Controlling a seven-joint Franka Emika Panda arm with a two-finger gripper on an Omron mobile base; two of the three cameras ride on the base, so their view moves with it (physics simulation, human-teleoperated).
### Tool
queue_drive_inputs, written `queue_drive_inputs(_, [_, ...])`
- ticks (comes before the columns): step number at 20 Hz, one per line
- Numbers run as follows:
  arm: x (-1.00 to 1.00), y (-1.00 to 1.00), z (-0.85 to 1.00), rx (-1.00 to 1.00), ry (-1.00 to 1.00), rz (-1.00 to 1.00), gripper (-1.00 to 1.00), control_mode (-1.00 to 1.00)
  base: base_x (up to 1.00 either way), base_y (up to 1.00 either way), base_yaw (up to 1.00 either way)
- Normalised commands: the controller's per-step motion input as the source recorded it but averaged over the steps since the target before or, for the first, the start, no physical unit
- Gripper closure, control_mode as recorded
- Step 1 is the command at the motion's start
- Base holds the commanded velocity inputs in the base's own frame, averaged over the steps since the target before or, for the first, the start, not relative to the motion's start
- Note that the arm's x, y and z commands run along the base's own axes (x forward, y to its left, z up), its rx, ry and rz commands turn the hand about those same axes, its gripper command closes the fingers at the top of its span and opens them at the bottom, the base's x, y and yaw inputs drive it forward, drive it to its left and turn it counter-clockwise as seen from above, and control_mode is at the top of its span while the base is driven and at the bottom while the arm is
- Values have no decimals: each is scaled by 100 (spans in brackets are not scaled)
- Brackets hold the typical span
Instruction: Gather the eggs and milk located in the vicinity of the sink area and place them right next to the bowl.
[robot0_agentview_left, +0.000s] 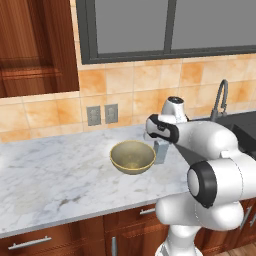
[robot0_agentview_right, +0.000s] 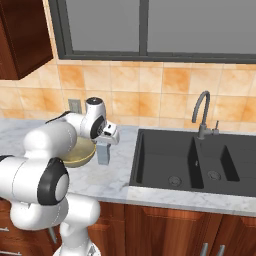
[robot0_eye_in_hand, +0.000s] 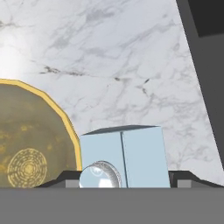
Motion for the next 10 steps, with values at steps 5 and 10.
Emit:
queue_drive_inputs(5, [0,0,-8,0,0,0,100,-100,0,0,0])
queue_drive_inputs(10, [0,0,0,0,0,0,-100,-100,0,0,0])
